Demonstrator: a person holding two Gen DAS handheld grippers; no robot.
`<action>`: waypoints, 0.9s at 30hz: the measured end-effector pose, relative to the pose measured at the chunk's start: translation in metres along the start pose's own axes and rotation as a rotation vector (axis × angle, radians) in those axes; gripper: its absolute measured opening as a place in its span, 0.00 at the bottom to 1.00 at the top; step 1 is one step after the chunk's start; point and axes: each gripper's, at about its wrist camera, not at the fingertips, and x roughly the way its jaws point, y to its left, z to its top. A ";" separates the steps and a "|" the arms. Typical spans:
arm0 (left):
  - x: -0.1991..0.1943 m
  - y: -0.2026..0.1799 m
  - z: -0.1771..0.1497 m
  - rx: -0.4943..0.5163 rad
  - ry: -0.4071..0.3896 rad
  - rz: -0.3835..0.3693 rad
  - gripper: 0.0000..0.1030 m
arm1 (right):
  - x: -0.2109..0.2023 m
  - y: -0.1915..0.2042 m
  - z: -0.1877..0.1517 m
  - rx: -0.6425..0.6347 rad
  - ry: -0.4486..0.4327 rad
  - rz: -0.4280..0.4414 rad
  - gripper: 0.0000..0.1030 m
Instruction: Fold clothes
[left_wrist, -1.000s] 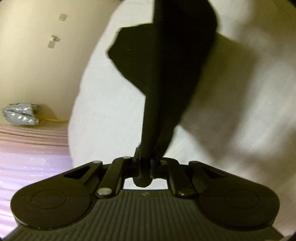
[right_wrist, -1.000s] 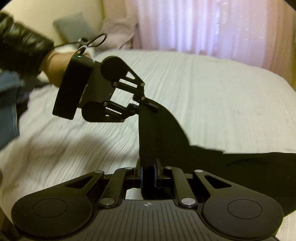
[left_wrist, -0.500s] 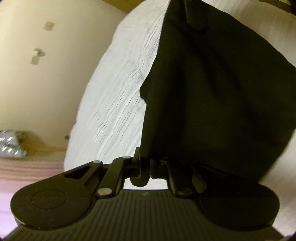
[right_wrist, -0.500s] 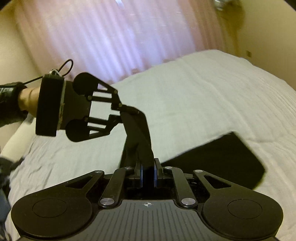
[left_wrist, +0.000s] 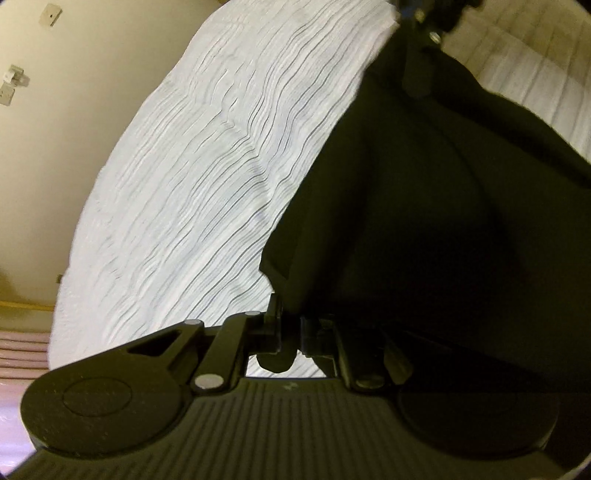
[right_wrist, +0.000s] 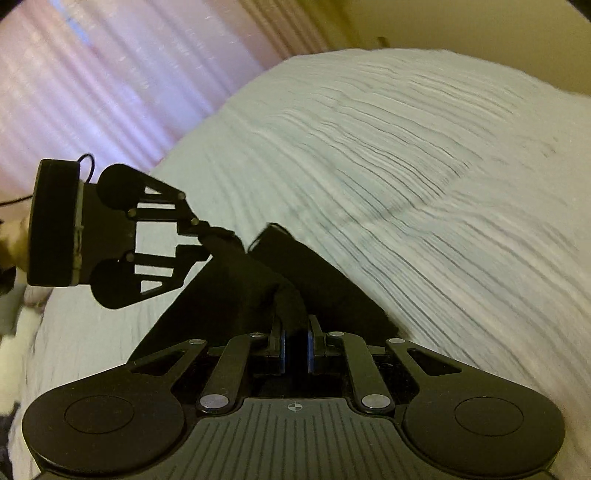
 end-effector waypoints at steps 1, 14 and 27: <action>0.003 0.004 0.000 -0.026 -0.009 -0.009 0.16 | 0.001 -0.004 -0.001 0.024 -0.005 -0.005 0.09; -0.040 0.060 -0.090 -0.816 -0.055 -0.004 0.47 | -0.041 0.000 -0.030 0.185 -0.155 -0.190 0.53; 0.025 0.022 -0.082 -0.877 0.073 -0.008 0.48 | 0.012 -0.015 -0.013 0.121 -0.124 -0.268 0.59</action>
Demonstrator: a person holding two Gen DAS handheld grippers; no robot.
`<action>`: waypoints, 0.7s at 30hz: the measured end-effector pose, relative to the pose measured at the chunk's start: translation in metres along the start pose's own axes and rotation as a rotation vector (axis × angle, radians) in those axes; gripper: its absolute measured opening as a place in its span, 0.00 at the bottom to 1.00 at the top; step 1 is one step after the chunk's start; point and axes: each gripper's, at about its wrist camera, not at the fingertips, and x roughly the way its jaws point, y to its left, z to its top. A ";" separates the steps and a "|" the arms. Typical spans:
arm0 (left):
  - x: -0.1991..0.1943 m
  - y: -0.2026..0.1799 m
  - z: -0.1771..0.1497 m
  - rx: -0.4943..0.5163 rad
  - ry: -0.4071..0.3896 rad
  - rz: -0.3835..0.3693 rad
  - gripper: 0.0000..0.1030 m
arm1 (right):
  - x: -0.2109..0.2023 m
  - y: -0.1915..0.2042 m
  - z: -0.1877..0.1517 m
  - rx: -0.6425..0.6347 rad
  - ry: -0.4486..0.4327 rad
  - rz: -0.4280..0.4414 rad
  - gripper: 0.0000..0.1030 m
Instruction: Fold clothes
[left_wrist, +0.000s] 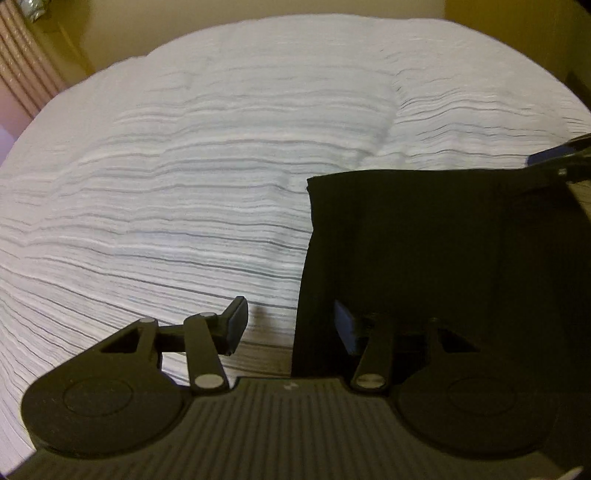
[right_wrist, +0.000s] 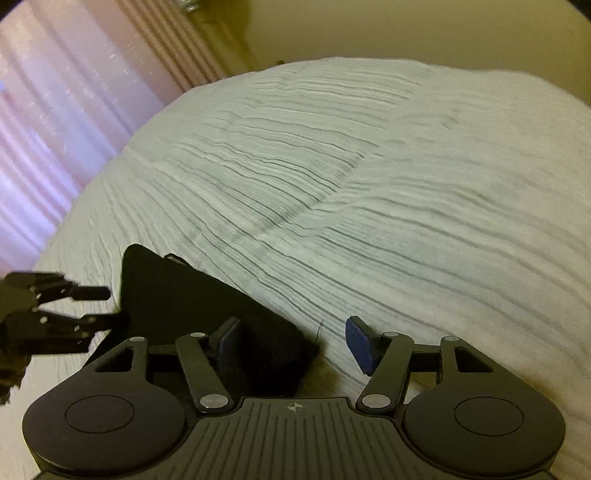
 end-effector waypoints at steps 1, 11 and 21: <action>-0.005 0.000 -0.001 -0.006 -0.002 0.005 0.48 | -0.006 0.000 0.000 0.002 -0.003 0.007 0.59; -0.093 0.018 -0.070 -0.007 -0.003 0.089 0.45 | -0.072 0.023 -0.063 0.083 0.075 0.170 0.60; -0.161 -0.044 -0.214 0.190 0.074 0.163 0.57 | -0.095 0.078 -0.178 0.227 0.285 0.242 0.73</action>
